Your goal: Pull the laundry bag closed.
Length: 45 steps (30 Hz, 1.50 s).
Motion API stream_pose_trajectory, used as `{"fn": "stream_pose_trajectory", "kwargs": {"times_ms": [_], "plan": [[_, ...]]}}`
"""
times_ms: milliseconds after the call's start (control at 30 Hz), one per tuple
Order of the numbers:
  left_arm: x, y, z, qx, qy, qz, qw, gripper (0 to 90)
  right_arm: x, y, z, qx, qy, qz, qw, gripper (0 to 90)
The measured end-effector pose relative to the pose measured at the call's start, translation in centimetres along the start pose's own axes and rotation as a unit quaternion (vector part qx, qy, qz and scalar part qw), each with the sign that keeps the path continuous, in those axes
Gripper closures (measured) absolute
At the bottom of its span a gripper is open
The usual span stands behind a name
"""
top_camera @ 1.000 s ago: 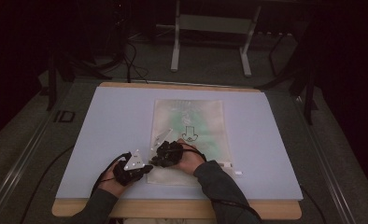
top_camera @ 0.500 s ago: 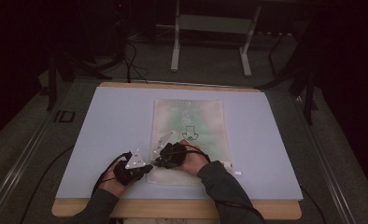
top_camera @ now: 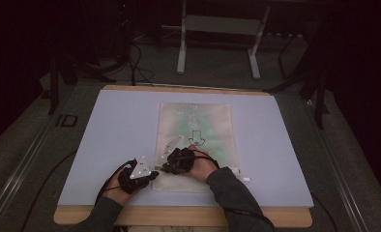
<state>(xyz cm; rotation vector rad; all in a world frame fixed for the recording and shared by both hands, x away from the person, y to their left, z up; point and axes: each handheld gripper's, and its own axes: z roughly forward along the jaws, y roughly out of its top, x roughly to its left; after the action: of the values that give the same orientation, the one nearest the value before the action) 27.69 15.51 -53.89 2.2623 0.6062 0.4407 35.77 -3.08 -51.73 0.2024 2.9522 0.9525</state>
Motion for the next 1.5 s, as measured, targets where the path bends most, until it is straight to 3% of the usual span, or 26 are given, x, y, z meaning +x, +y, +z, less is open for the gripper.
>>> {"fn": "stream_pose_trajectory", "kwargs": {"times_ms": [100, 267, 367, 733, 1500], "plan": [[-0.1, 0.1, 0.1, -0.003, 0.015, 0.007, 0.9999, 88.5, 0.0, -0.1, 0.0, -0.001, 0.001, 0.002, 1.0000, 82.0], [0.0, 0.1, 0.4, 0.001, 0.017, 0.002, 0.9999, 89.2, 0.0, 0.0, 0.1, -0.001, 0.001, 0.000, 1.0000, 82.0], [0.1, 0.1, 0.4, 0.003, 0.014, -0.012, 0.9998, 89.4, 0.1, 0.0, 0.1, -0.001, 0.001, -0.001, 1.0000, 82.0], [0.0, 0.2, 0.4, 0.008, 0.017, -0.020, 0.9996, 89.6, 0.1, -0.2, -0.2, 0.004, 0.003, -0.003, 1.0000, 82.1], [0.1, 0.2, 0.4, 0.008, 0.015, -0.024, 0.9996, 89.5, 0.1, -1.6, -1.8, 0.019, -0.005, -0.009, 0.9998, 82.1]]}}
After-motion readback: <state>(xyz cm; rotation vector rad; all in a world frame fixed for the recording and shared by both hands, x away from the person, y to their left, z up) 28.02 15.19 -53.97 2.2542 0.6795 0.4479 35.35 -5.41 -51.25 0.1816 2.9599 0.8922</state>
